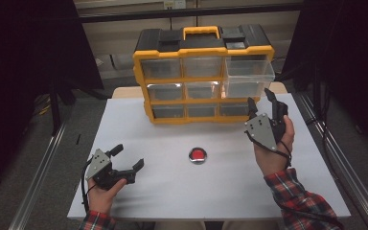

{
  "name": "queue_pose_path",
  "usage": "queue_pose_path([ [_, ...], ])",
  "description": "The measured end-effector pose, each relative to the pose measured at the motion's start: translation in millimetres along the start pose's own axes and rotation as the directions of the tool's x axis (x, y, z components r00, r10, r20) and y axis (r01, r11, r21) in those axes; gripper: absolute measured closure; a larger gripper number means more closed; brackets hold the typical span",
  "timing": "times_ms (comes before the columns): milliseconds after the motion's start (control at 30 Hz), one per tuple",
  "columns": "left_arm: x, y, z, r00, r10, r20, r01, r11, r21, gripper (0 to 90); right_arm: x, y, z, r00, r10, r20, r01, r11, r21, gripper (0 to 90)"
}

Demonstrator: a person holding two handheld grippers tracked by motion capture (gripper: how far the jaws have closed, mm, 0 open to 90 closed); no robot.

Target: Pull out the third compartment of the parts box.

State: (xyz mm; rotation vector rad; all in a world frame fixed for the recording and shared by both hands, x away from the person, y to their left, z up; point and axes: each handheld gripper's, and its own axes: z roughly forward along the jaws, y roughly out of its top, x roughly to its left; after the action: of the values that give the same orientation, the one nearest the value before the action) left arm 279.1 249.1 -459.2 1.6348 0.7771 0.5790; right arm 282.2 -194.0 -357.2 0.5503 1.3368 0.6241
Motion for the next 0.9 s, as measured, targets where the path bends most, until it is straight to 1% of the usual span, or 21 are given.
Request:
queue_pose_path([
  [33,0.2,-0.1,0.2,0.9999,-0.002,0.010,0.002,1.0000,-0.003,3.6,1.3,-0.8,-0.9,0.9998,0.019,-0.002,-0.019,1.000,0.002,42.8],
  [67,0.0,0.0,0.1,1.0000,-0.002,0.003,0.002,1.0000,-0.001,3.6,1.8,-1.4,-1.5,0.9995,0.030,-0.003,-0.030,1.000,0.000,42.3],
  [100,-0.1,-0.3,0.2,0.9999,-0.009,0.007,0.009,1.0000,-0.001,3.6,2.9,-2.3,-2.1,0.9987,0.051,-0.001,-0.051,0.999,-0.001,40.9],
  [167,-0.2,-0.3,0.2,0.9999,-0.009,0.006,0.009,1.0000,-0.001,3.6,5.0,-5.0,-3.9,0.9947,0.102,0.000,-0.102,0.995,0.002,39.4],
  [200,-0.3,-0.3,0.2,0.9999,-0.009,0.006,0.009,1.0000,-0.001,3.6,5.4,-5.6,-4.3,0.9940,0.109,-0.003,-0.109,0.994,0.004,38.6],
  [300,0.3,-0.1,0.1,1.0000,-0.002,0.007,0.002,1.0000,0.000,3.6,8.8,-9.2,-6.5,0.9890,0.148,0.003,-0.148,0.989,0.010,35.7],
  [333,0.1,-0.1,0.0,1.0000,-0.004,0.000,0.004,1.0000,0.001,3.6,9.6,-10.1,-7.2,0.9874,0.159,0.003,-0.159,0.987,0.013,34.7],
  [367,0.2,-0.1,0.0,1.0000,-0.002,0.000,0.002,1.0000,0.001,3.6,10.6,-11.2,-7.7,0.9839,0.178,0.004,-0.178,0.984,0.009,33.6],
  [500,0.3,-0.1,0.1,1.0000,-0.001,0.007,0.001,1.0000,0.000,3.6,13.7,-14.1,-10.3,0.9740,0.226,-0.004,-0.226,0.974,0.013,30.0],
  [600,0.0,0.0,-0.3,1.0000,-0.004,0.000,0.004,1.0000,-0.001,3.6,16.4,-16.3,-12.1,0.9609,0.276,-0.015,-0.276,0.961,0.024,27.7],
  [633,0.6,0.0,-0.4,1.0000,-0.002,0.007,0.002,1.0000,-0.001,3.6,17.6,-17.3,-13.0,0.9542,0.299,-0.020,-0.298,0.954,0.028,27.1],
  [700,0.4,0.0,-0.4,1.0000,-0.003,0.006,0.003,1.0000,-0.001,3.6,19.9,-19.0,-13.9,0.9417,0.335,-0.031,-0.334,0.942,0.037,26.5],
  [733,0.5,0.1,-0.5,1.0000,0.000,0.005,0.000,1.0000,-0.001,3.6,21.0,-19.4,-14.0,0.9389,0.342,-0.040,-0.340,0.939,0.045,26.3],
  [767,0.3,0.2,-0.4,1.0000,-0.003,0.005,0.003,1.0000,-0.004,3.6,22.3,-19.4,-13.8,0.9381,0.344,-0.041,-0.342,0.939,0.043,26.3],
  [800,1.1,0.4,-1.1,1.0000,0.008,0.001,-0.008,1.0000,0.000,3.6,22.6,-19.3,-14.4,0.9360,0.349,-0.048,-0.347,0.937,0.044,26.1],
  [833,0.2,0.2,-0.7,1.0000,-0.008,0.000,0.008,0.9999,-0.009,3.6,22.9,-19.1,-14.9,0.9314,0.360,-0.053,-0.358,0.933,0.045,25.8],
  [867,0.2,0.1,-0.7,0.9999,-0.011,0.003,0.011,0.9999,-0.010,3.6,22.8,-19.1,-15.2,0.9274,0.370,-0.056,-0.368,0.929,0.045,25.2],
  [900,0.8,0.2,-1.2,1.0000,-0.002,0.004,0.002,1.0000,-0.003,3.6,23.2,-19.0,-15.6,0.9235,0.379,-0.060,-0.376,0.925,0.048,24.7],
])
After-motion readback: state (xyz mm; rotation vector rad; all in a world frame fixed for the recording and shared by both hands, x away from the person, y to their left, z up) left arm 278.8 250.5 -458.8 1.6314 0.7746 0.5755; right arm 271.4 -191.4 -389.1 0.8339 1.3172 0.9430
